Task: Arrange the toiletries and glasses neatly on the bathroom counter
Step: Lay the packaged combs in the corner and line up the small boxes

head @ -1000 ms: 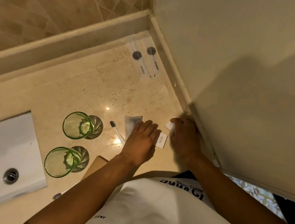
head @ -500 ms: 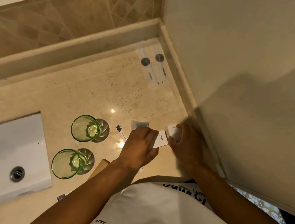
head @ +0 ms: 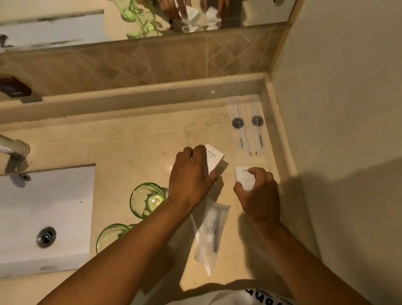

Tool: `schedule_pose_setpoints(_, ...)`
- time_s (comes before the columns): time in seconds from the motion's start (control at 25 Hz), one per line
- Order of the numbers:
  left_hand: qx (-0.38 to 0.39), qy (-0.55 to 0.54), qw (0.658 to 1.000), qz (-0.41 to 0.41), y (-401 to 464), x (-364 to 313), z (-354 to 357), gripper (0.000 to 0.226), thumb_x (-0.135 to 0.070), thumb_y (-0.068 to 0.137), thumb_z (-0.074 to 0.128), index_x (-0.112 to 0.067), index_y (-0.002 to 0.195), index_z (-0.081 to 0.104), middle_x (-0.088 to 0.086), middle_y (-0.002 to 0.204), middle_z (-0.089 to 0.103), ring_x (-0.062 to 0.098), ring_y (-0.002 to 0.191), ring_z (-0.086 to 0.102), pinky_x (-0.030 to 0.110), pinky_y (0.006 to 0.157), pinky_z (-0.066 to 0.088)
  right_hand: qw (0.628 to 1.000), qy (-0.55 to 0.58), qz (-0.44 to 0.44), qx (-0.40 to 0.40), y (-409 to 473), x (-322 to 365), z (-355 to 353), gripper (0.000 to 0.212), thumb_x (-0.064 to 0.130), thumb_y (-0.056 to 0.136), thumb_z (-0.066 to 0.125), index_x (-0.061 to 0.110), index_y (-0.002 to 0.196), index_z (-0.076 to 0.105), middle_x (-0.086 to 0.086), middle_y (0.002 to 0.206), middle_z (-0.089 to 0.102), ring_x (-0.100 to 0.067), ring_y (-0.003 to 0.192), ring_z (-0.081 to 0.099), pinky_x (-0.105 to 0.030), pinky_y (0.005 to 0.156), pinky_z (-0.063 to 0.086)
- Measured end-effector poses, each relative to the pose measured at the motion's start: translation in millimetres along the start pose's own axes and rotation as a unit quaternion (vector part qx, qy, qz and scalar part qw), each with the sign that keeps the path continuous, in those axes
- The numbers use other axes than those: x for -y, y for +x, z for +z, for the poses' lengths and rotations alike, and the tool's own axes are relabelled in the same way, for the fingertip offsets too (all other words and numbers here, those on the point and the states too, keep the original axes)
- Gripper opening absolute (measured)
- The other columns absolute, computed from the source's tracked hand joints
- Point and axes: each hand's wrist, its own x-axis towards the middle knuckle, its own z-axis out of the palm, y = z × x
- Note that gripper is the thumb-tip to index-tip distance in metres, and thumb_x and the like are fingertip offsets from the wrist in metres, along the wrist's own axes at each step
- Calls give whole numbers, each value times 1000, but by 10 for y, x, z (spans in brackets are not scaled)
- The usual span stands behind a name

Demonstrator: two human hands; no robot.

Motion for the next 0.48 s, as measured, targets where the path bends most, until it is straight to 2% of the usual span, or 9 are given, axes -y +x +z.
schedule_pose_setpoints(0.12, -1, 38, 999, -26, 334, 142, -158, 57, -36, 87, 72, -4, 129, 52, 20, 118, 57, 40, 107, 53, 47, 83, 49, 999, 39, -21, -16, 263, 260, 73, 49, 26, 81, 82, 3, 120, 65, -21, 108, 67, -35, 97, 65, -35, 81, 58)
schedule_pose_setpoints(0.2, 4, 63, 997, -50, 553, 287, -259, 57, -38, 88, 71, -4, 129, 51, 20, 120, 57, 41, 110, 52, 50, 85, 50, 999, 41, -26, -9, 450, 368, 140, 50, 25, 82, 81, 2, 122, 63, -21, 111, 66, -36, 101, 63, -34, 83, 55)
schedule_pose_setpoints(0.32, -5, 76, 994, -82, 858, 549, -384, 57, -40, 89, 70, -3, 129, 51, 22, 122, 56, 42, 113, 52, 51, 88, 50, 999, 42, -11, 15, 764, 468, 264, 51, 28, 83, 79, 7, 126, 61, -18, 114, 64, -34, 104, 60, -30, 83, 49)
schedule_pose_setpoints(0.48, -3, 79, 990, -113, 1122, 857, -405, 57, -41, 89, 70, -3, 129, 52, 23, 122, 56, 43, 114, 52, 51, 90, 49, 999, 42, -1, 24, 1198, 638, 468, 50, 31, 82, 76, 12, 126, 59, -13, 117, 61, -29, 106, 58, -34, 84, 50)
